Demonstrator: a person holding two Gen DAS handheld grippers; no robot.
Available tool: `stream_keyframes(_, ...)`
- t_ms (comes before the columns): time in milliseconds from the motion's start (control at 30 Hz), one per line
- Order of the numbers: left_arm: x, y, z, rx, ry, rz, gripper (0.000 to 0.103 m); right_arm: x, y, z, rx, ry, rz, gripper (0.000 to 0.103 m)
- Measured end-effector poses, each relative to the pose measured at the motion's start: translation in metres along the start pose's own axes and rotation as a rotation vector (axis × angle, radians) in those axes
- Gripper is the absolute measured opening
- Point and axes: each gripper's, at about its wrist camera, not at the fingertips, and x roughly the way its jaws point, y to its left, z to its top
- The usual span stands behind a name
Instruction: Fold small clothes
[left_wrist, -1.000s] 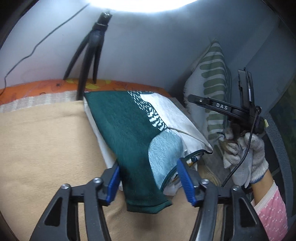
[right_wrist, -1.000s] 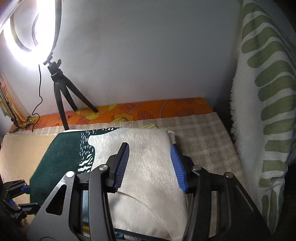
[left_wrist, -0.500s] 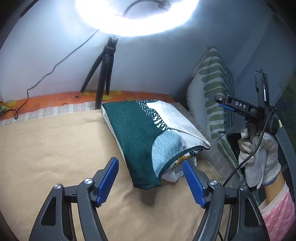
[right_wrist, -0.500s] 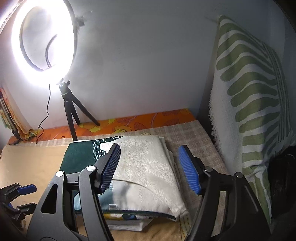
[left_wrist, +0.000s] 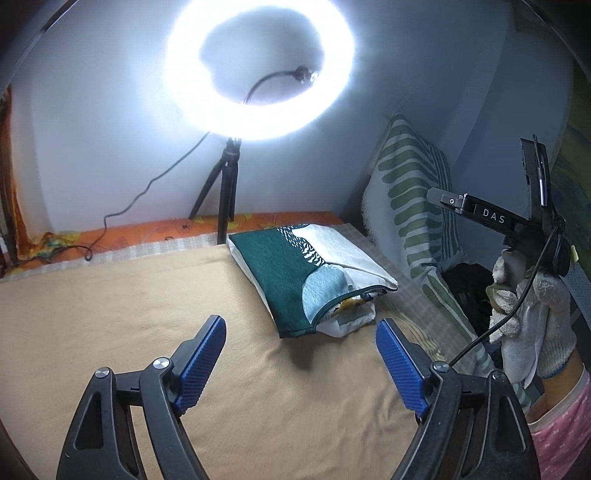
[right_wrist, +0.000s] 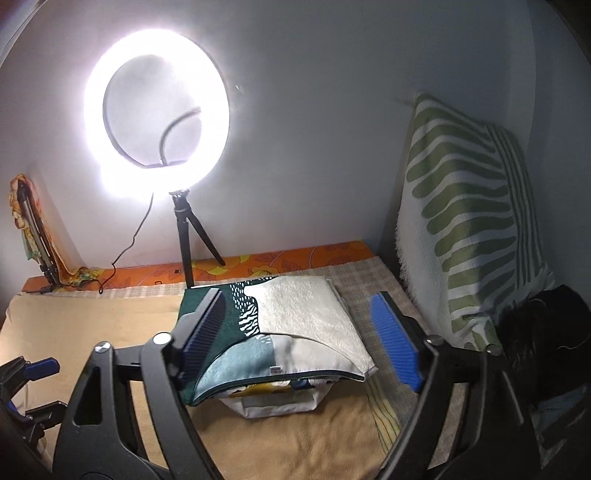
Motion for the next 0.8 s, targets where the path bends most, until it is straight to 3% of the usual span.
stream_keyframes(367,-0.088,-0.009,-0.025,0.096,-0.1,0.061,0.103,-0.079,0.057,-0.027,-0.022,-0.047,0.006,0.092)
stream_keyframes(667,-0.142,-0.007,-0.06,0.149,-0.132,0.118,0.103,-0.122,0.094,-0.068,-0.012,-0.052,0.018,0.093)
stream_keyframes(733,-0.151,-0.006,-0.067,0.155,-0.139,0.126,0.103,-0.128,0.101,-0.076,-0.018,-0.061,0.011,0.103)
stream_keyframes(800,-0.157,-0.006,-0.073,0.161,-0.141,0.142,0.103,-0.135,0.105,-0.085,-0.014,-0.081,0.004,0.103)
